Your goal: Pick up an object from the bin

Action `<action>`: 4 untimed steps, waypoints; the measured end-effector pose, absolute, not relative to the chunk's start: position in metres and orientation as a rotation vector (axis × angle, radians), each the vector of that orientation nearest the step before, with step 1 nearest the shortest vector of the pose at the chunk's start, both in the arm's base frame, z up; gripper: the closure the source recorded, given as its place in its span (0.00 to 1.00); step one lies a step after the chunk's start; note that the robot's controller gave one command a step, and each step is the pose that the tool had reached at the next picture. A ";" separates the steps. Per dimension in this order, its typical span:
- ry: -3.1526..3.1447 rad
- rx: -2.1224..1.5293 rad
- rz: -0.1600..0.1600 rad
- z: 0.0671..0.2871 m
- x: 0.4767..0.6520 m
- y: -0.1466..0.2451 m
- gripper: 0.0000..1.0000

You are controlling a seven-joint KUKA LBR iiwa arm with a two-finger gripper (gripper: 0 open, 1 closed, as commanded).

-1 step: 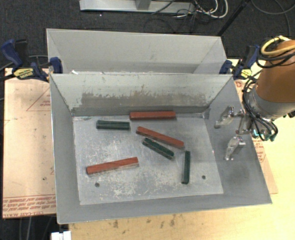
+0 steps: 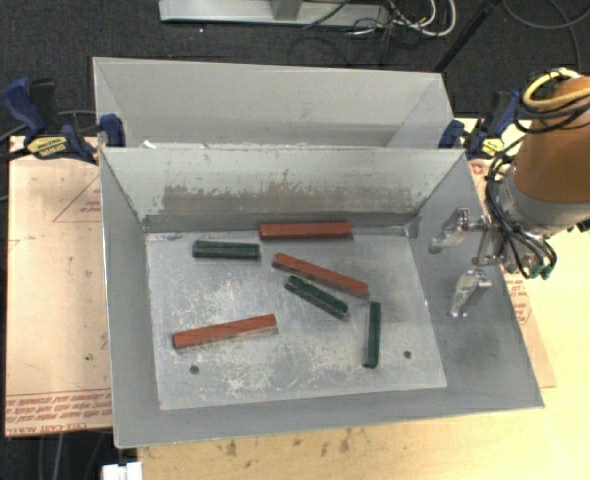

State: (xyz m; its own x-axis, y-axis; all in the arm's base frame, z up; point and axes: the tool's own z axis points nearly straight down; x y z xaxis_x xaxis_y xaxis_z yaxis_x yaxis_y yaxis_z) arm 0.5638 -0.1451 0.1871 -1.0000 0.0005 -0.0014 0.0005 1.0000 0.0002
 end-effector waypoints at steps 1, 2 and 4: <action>3.108 -0.397 -0.004 0.141 0.561 -0.119 0.00; 3.068 -0.700 0.006 0.132 0.546 -0.084 0.00; 2.858 -1.302 -0.003 0.077 0.540 -0.055 0.00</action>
Offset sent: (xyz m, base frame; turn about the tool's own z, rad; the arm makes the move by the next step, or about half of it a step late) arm -0.0195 0.0668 -0.0430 -0.4563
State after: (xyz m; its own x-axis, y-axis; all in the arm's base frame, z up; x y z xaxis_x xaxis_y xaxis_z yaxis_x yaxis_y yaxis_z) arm 0.5401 -0.0550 0.0772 -0.6562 -0.7546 -0.0005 -0.7546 0.6562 -0.0023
